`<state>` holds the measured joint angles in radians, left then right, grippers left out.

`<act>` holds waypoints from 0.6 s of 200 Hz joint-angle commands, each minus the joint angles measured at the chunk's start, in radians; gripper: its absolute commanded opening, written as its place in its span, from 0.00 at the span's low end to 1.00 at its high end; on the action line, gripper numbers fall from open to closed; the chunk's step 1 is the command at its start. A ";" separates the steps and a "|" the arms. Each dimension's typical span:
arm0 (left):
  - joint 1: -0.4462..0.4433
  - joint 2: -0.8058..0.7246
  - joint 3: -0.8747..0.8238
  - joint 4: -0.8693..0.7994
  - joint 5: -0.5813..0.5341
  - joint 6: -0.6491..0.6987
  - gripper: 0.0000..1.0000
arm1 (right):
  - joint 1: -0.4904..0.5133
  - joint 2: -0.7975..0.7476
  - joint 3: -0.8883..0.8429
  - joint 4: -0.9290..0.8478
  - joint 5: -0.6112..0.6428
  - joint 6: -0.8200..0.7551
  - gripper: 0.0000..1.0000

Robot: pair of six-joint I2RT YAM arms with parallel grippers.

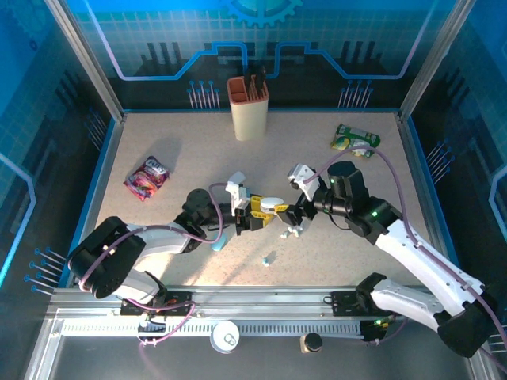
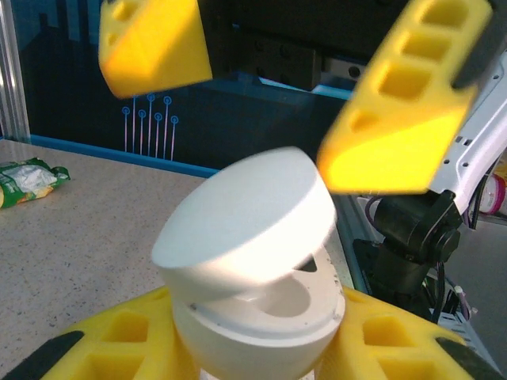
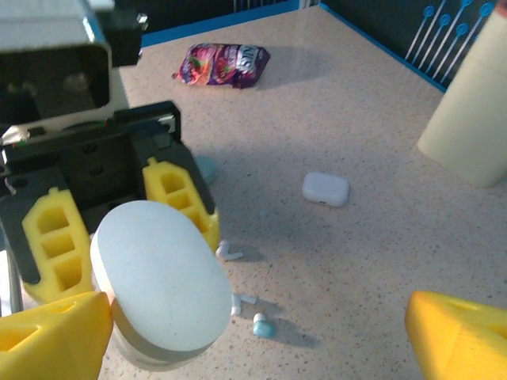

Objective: Insert the wireless bluetooth earbuds into the charging case

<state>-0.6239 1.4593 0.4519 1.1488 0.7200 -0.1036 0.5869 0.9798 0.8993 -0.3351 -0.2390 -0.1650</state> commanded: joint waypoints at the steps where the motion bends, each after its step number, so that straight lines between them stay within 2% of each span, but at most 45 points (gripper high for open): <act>1: -0.007 0.001 -0.015 0.072 0.050 0.006 0.35 | -0.035 -0.006 0.019 0.042 0.048 0.036 0.95; 49: -0.006 0.000 -0.019 0.067 0.041 0.019 0.34 | -0.048 0.003 0.033 0.031 0.049 0.042 0.95; 82: 0.011 0.006 -0.031 0.085 0.013 0.016 0.35 | -0.052 -0.053 0.008 0.053 -0.059 0.062 0.97; 102: 0.045 0.015 -0.049 0.147 0.008 -0.016 0.35 | -0.075 -0.108 -0.044 0.104 -0.100 0.135 0.98; 120: 0.085 0.025 -0.065 0.219 0.019 -0.066 0.35 | -0.120 -0.145 -0.099 0.160 -0.100 0.278 0.99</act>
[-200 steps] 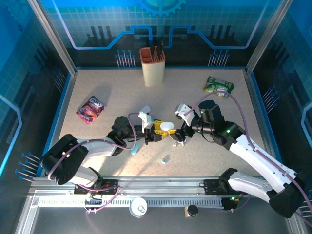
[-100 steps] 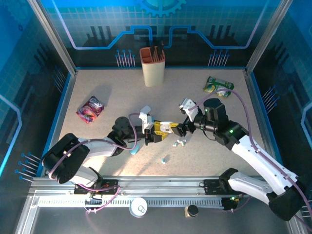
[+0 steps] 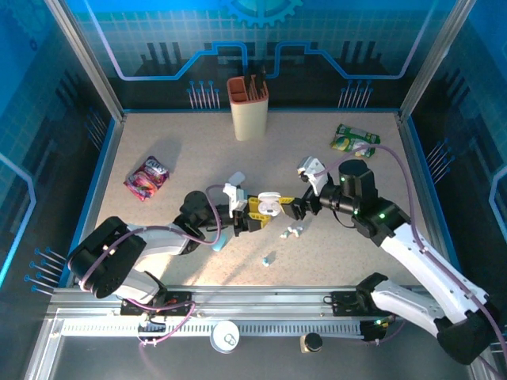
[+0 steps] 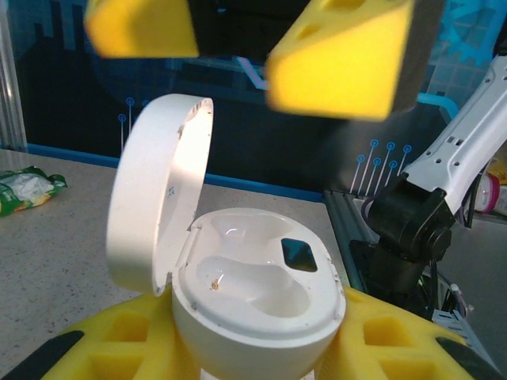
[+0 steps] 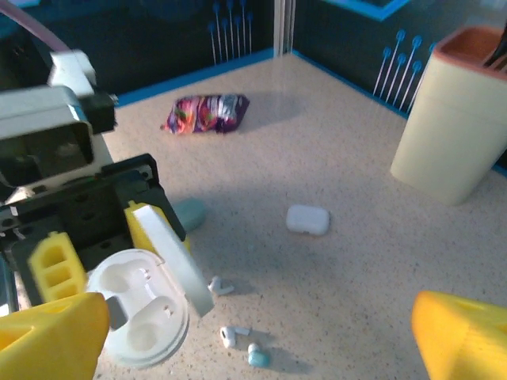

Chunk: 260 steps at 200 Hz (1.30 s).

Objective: Insert the wireless bluetooth earbuds into the charging case

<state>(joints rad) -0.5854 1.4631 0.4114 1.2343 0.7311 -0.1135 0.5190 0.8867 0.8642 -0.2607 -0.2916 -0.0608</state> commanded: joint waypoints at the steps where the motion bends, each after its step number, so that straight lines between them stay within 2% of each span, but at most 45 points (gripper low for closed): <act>1: 0.049 0.021 -0.026 0.137 0.008 -0.059 0.35 | -0.055 -0.053 -0.065 0.088 -0.047 0.183 0.99; 36: 0.132 -0.008 -0.056 0.167 0.021 -0.095 0.35 | -0.121 -0.018 -0.154 0.135 0.017 0.494 0.91; 69: 0.187 -0.041 -0.066 0.167 0.016 -0.093 0.35 | -0.110 0.107 -0.204 0.152 0.028 0.656 0.84; 88: 0.207 -0.053 -0.066 0.167 0.016 -0.091 0.35 | -0.065 0.201 -0.216 0.175 0.027 0.720 0.77; 129: 0.219 -0.063 -0.064 0.166 0.006 -0.090 0.35 | 0.073 0.410 -0.165 0.190 0.052 0.749 0.69; 161: 0.228 -0.067 -0.068 0.167 -0.001 -0.086 0.35 | 0.120 0.523 -0.128 0.212 0.043 0.761 0.65; 196: 0.235 -0.067 -0.071 0.165 -0.007 -0.080 0.35 | 0.115 0.549 -0.107 0.161 0.075 0.726 0.64; 260: 0.236 -0.087 -0.070 0.102 -0.015 -0.052 0.35 | 0.041 0.507 -0.118 0.024 0.102 0.654 0.62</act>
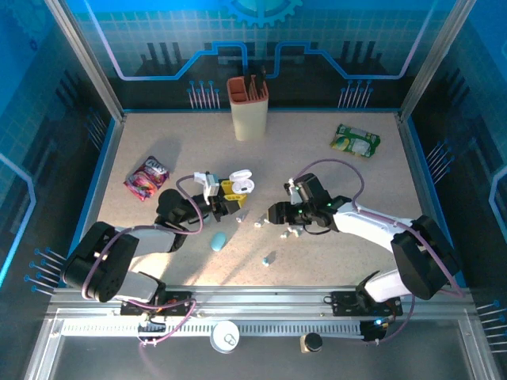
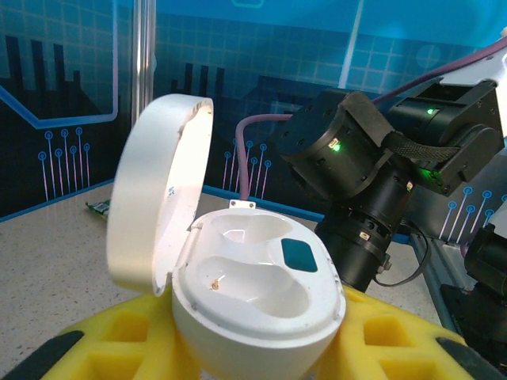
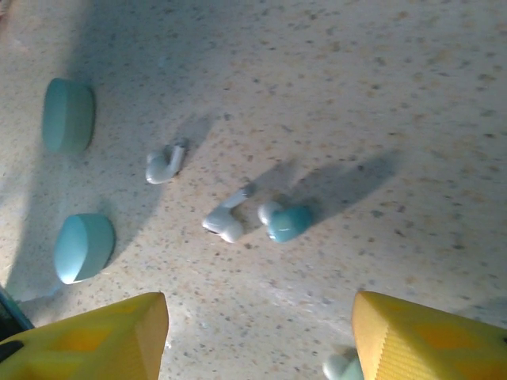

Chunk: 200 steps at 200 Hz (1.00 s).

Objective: Insert the wireless bluetooth earbuds into the charging case

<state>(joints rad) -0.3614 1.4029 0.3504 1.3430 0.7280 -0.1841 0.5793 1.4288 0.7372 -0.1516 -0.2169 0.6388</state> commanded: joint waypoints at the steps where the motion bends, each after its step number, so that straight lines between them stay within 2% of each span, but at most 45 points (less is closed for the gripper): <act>1: 0.012 -0.027 -0.010 -0.009 -0.012 0.019 0.35 | -0.020 -0.036 0.010 -0.088 0.028 -0.048 0.62; 44: 0.013 -0.027 -0.005 -0.022 -0.022 0.029 0.35 | -0.038 -0.033 0.044 -0.241 0.123 -0.161 0.59; 70: 0.012 -0.021 0.008 -0.037 -0.019 0.034 0.35 | -0.034 0.013 0.083 -0.306 0.131 -0.218 0.55; 121: 0.013 -0.027 0.016 -0.057 -0.018 0.033 0.35 | 0.026 0.128 0.185 -0.401 0.226 -0.295 0.44; 200: 0.013 -0.039 0.017 -0.089 -0.019 0.052 0.35 | 0.104 0.274 0.297 -0.527 0.365 -0.338 0.36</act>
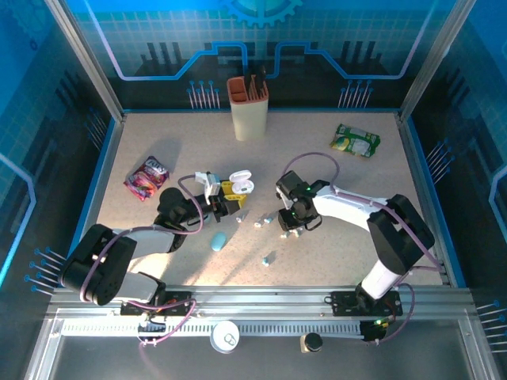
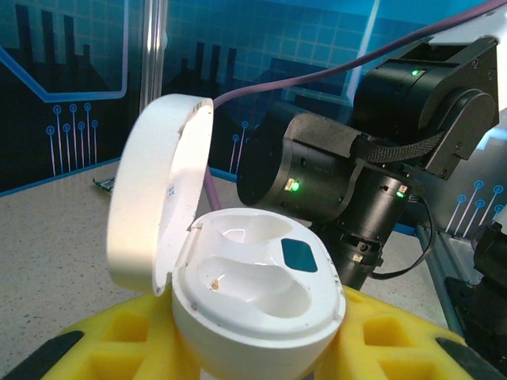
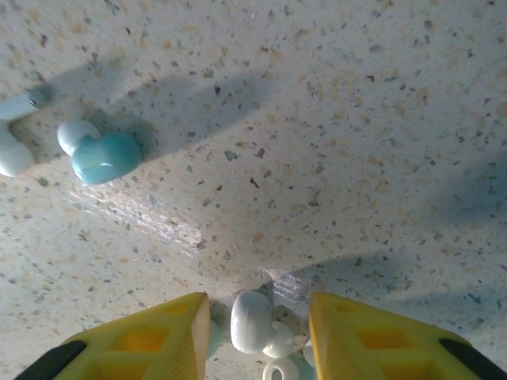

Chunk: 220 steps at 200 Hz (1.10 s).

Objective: Insert the wireless bluetooth earbuds into the charging case

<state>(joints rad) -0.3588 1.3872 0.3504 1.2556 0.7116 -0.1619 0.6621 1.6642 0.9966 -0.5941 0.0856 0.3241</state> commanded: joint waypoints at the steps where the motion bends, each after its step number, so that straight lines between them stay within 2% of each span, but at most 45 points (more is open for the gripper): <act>1: 0.010 -0.024 0.017 -0.002 -0.002 0.029 0.35 | 0.021 0.040 0.037 -0.086 0.063 -0.023 0.36; 40: 0.010 -0.059 0.015 -0.066 -0.004 0.074 0.35 | 0.033 0.069 0.050 -0.098 0.058 -0.018 0.31; 101: 0.010 -0.068 0.001 -0.067 -0.008 0.071 0.35 | 0.030 0.060 0.055 -0.082 0.082 -0.014 0.23; 147: 0.010 -0.068 -0.001 -0.059 -0.006 0.068 0.35 | -0.030 0.071 0.087 -0.052 0.095 -0.048 0.22; 199: 0.011 -0.071 -0.009 -0.059 -0.008 0.069 0.35 | -0.101 0.159 0.173 -0.058 0.058 -0.102 0.22; 220: 0.010 -0.081 -0.018 -0.063 -0.010 0.069 0.35 | -0.096 0.125 0.158 -0.065 0.056 -0.093 0.27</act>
<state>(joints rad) -0.3588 1.3392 0.3504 1.1786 0.7116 -0.1207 0.5621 1.8091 1.1439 -0.6292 0.1551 0.2462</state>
